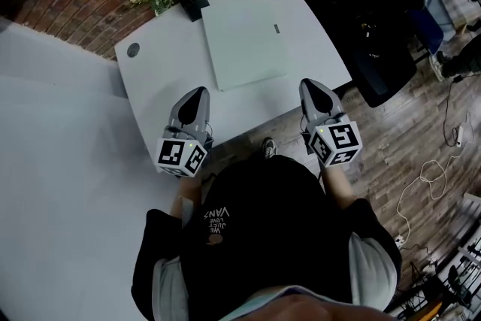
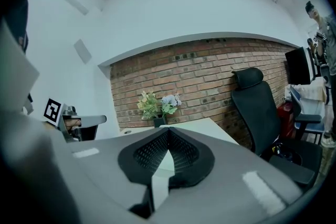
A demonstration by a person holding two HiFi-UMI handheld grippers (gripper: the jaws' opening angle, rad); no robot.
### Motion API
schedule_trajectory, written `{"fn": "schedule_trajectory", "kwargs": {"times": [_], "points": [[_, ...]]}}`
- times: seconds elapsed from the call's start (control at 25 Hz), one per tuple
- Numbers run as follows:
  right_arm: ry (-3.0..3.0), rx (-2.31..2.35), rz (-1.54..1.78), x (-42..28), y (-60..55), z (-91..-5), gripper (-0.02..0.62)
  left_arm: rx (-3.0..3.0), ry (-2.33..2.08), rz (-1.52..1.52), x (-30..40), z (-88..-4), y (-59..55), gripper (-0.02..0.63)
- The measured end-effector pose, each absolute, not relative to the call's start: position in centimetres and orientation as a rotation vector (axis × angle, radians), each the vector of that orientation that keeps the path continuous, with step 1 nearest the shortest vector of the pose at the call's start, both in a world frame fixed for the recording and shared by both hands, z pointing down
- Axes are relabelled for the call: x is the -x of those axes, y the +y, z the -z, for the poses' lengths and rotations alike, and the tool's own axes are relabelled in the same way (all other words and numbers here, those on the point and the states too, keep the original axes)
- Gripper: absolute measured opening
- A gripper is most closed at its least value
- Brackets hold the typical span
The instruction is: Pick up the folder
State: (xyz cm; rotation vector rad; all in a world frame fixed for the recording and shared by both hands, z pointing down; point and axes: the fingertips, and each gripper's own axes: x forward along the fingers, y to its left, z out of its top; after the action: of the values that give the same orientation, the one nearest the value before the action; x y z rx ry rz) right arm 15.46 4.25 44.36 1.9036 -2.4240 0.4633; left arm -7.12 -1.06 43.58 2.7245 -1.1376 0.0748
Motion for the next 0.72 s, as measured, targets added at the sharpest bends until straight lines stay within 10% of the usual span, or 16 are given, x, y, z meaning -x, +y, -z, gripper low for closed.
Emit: {"fn": "schedule_trajectory", "kwargs": {"times": [0.72], "points": [[-2.454, -1.873, -0.503, -15.4, 2.5, -44.7, -0.002, -2.703, -1.158, -0.092, 7.3, -43.6, -1.7, 0.000]]}}
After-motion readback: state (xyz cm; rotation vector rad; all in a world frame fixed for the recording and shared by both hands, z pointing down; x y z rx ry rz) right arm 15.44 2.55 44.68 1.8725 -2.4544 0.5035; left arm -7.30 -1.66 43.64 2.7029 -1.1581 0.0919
